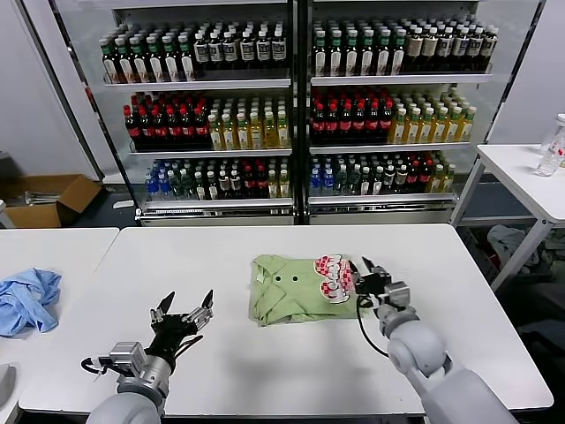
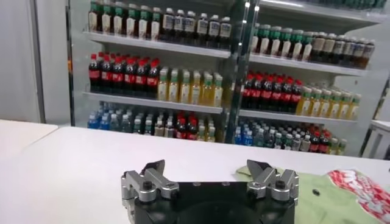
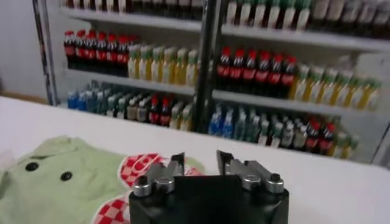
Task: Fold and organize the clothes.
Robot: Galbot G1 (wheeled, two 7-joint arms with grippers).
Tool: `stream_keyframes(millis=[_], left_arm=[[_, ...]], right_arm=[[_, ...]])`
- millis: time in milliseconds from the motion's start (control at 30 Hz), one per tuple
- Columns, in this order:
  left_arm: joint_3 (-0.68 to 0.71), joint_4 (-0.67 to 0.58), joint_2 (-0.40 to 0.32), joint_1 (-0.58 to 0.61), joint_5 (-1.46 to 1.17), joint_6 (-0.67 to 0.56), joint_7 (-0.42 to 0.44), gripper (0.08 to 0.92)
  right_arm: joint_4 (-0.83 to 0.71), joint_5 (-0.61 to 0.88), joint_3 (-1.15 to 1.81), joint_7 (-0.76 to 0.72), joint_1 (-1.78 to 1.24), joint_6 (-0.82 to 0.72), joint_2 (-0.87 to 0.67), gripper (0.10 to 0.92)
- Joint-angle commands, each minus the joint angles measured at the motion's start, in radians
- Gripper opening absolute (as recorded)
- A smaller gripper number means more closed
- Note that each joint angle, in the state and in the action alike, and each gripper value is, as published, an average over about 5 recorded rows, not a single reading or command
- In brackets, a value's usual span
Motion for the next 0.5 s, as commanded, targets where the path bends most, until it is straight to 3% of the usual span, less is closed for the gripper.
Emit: stream_keyframes(millis=[33, 400, 500], left_arm=[[0.006, -0.033, -0.006, 0.045, 0.061, -0.026, 0.019, 0.823], [-0.003, -0.078, -0.019, 0.076, 0.084, -0.045, 0.029, 0.823], [-0.003, -0.088, -0.025, 0.082, 0.092, -0.048, 0.028, 0.823]], right_arm=[[0.166, -0.109, 0.164, 0.010, -0.206, 0.150, -0.089, 0.456], [0.338, -0.027, 0.330, 0.051, -0.388, 0.233, -0.102, 0.769], [0.355, -0.001, 0.371, 0.048, -0.423, 0.223, -0.112, 0.813]])
